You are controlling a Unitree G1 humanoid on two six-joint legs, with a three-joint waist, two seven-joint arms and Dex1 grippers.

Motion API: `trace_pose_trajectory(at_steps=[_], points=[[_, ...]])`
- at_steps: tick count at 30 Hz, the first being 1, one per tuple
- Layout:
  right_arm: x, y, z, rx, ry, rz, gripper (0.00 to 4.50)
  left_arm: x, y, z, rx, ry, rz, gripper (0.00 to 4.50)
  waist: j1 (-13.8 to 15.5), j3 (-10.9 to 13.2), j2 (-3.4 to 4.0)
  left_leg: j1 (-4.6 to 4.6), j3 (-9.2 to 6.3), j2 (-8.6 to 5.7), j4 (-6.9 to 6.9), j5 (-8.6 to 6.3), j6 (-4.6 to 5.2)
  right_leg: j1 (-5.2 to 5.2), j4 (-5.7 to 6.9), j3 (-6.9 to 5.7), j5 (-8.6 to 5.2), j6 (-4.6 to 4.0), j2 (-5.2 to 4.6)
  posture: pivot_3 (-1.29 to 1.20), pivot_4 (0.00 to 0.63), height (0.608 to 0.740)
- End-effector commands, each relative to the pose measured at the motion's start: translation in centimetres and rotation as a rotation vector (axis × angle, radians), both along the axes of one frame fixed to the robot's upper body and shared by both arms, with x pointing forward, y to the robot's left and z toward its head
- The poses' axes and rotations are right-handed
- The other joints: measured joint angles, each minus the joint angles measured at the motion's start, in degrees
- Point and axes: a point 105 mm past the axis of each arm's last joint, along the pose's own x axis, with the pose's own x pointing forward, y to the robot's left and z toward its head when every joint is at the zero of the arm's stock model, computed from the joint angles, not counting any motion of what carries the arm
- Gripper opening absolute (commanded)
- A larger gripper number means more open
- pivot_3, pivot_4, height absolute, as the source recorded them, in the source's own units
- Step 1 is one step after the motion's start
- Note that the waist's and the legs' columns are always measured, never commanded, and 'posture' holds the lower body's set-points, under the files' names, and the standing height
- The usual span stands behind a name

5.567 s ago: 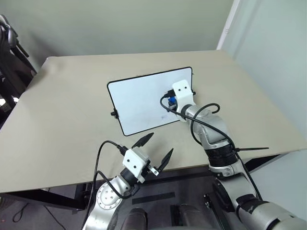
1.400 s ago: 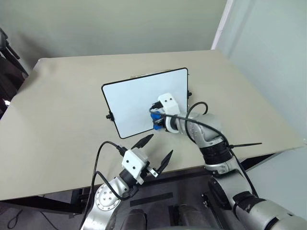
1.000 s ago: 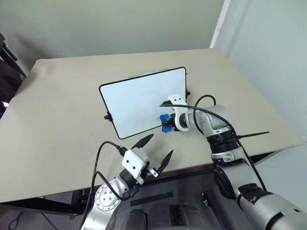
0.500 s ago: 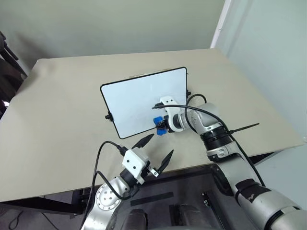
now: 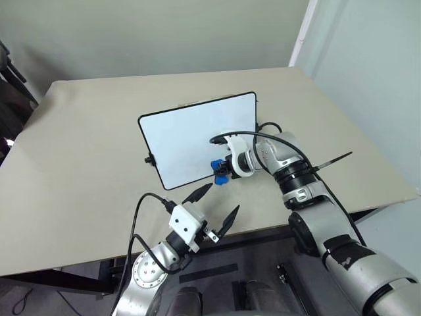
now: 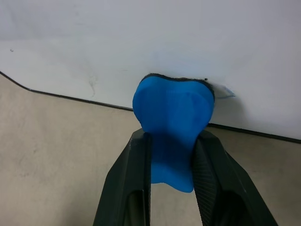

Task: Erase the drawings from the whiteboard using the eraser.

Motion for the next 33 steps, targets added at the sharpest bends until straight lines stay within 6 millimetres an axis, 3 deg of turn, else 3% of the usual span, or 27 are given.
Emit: trace_pose_trajectory(at_steps=[1,4,9,20,33], points=[[1.0,-0.8,1.7,0.033,-0.028,-0.050,1.16,0.0,-0.1,0.8,-0.010,-0.040,-0.003,4.50,0.0,0.0,0.00,0.00,0.00,0.00,0.00,0.00,0.00,0.00,0.00,0.00,0.01,-0.01,0.00,0.00,0.150,0.730],[1.5,-1.7,2.2,0.039,-0.034,-0.097,1.16,0.0,-0.1,0.8,-0.011,-0.040,-0.003,4.50,0.0,0.0,-0.01,0.00,0.00,0.00,0.00,0.01,0.02,0.00,0.01,0.00,0.03,-0.05,0.00,0.00,0.150,0.730],[1.5,-1.6,2.3,0.035,-0.031,-0.096,1.16,0.1,-0.1,0.8,-0.011,-0.041,-0.005,4.50,-0.1,0.0,0.00,0.00,0.02,0.00,0.02,0.12,0.20,-0.02,0.02,0.00,0.06,-0.09,0.00,0.00,0.150,0.730],[-1.0,2.7,2.6,0.097,0.053,0.060,1.16,0.1,-0.2,0.8,-0.012,-0.045,-0.002,4.50,-0.2,0.0,0.00,0.00,0.02,0.00,0.01,0.30,0.50,-0.13,0.00,-0.01,0.04,-0.06,0.04,0.00,0.150,0.730],[-0.4,2.0,2.0,0.134,0.127,0.006,1.16,0.1,-0.1,0.8,-0.015,-0.045,0.001,4.50,0.2,0.0,0.01,-0.07,0.04,0.00,0.09,0.03,0.21,-0.11,-0.22,0.00,0.09,-0.16,0.02,0.00,0.150,0.730]])
